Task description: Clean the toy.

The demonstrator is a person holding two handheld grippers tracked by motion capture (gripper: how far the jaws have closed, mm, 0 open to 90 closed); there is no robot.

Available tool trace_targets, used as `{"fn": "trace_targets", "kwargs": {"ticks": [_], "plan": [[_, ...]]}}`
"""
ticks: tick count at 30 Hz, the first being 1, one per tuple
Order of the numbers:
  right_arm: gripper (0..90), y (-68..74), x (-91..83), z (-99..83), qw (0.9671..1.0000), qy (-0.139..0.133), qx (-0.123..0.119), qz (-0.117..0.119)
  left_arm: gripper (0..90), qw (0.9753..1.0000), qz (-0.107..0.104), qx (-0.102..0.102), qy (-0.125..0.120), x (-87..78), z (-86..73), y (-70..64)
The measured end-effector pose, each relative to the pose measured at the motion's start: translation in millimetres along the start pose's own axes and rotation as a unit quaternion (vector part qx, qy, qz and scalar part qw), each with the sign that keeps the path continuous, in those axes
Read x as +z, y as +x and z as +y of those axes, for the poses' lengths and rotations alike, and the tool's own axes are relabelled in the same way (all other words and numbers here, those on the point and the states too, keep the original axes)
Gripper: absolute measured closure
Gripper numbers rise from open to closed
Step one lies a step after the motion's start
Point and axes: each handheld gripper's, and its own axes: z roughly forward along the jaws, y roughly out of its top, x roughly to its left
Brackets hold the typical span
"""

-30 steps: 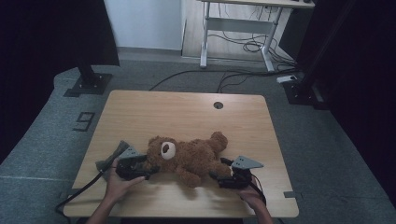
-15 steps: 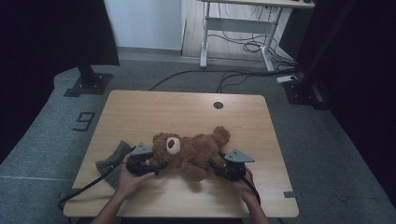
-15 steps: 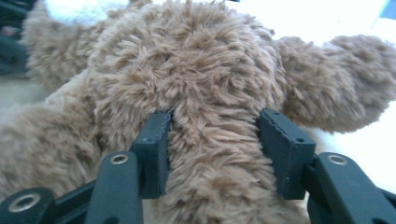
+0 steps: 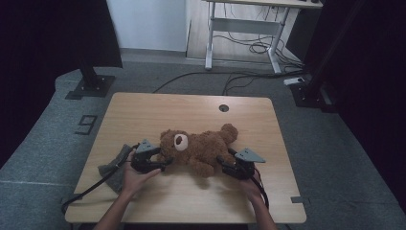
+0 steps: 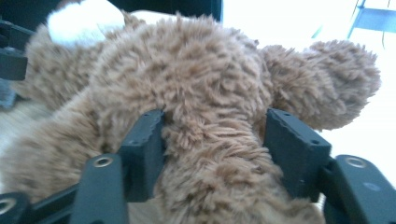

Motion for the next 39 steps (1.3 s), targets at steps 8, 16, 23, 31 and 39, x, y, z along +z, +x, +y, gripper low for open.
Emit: {"fn": "trace_targets", "kwargs": {"ticks": [8, 16, 23, 31, 39], "plan": [[32.5, 14.0, -31.7, 7.0, 0.9991, -0.038, -0.01, 0.013, 26.3, 0.9997, -0.009, 0.004, -0.024, -34.7, -12.1, -8.7], [32.0, 4.6, -52.7, 1.5, 0.999, -0.043, 0.004, 0.012, 26.4, 0.9995, -0.004, 0.007, -0.029, -52.1, -18.6, -11.1], [31.2, -6.6, -75.2, -13.0, 0.9984, -0.048, 0.028, 0.009, 27.0, 0.9992, -0.013, 0.007, -0.037, -62.1, -24.5, -17.3], [29.3, -17.3, -92.3, -35.4, 0.9986, -0.037, 0.038, 0.0, 27.2, 0.9994, -0.007, -0.011, -0.032, -69.7, -37.4, -10.9], [28.5, -29.1, -87.9, -48.1, 0.9991, -0.009, 0.041, -0.011, 27.3, 0.9995, -0.004, -0.014, -0.028, -67.6, -41.9, -5.8]]}}
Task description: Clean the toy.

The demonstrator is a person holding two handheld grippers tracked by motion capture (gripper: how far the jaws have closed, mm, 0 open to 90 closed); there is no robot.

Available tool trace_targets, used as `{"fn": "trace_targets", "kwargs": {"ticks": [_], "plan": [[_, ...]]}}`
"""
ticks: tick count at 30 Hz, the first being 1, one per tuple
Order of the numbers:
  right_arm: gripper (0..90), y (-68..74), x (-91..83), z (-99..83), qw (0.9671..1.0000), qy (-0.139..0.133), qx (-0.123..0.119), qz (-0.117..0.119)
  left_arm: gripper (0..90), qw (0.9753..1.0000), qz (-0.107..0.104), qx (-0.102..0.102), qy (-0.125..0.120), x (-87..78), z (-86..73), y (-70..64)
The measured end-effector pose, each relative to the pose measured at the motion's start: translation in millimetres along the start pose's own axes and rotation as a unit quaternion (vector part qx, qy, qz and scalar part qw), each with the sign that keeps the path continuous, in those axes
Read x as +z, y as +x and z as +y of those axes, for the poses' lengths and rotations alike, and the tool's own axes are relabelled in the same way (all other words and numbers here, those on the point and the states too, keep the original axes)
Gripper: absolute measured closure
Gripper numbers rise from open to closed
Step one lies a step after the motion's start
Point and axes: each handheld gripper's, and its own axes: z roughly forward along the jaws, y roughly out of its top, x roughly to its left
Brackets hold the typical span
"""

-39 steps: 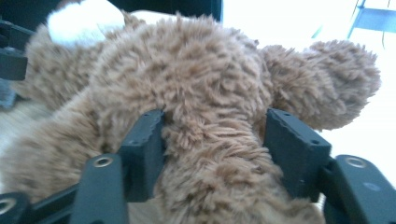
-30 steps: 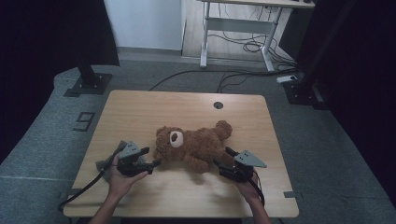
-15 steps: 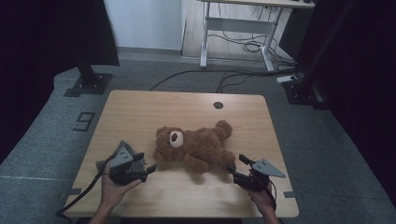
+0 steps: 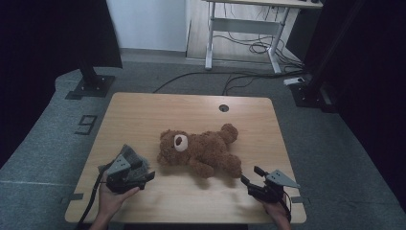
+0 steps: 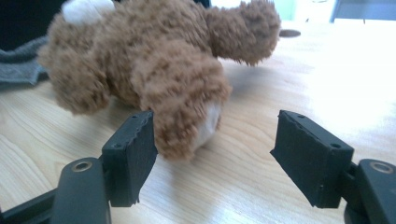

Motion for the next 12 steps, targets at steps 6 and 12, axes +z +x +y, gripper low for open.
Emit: {"fn": "trace_targets", "kwargs": {"ticks": [6, 12], "plan": [[28.2, -0.1, 3.9, -2.7, 1.0, 0.008, -0.003, 0.0, 27.4, 1.0, 0.005, -0.004, -0.003, -2.8, -1.0, 4.7], [28.0, -2.9, 2.1, -2.2, 1.0, 0.004, 0.0, 0.0, 27.3, 0.9999, 0.006, -0.006, -0.008, -5.6, -0.2, 6.1]]}}
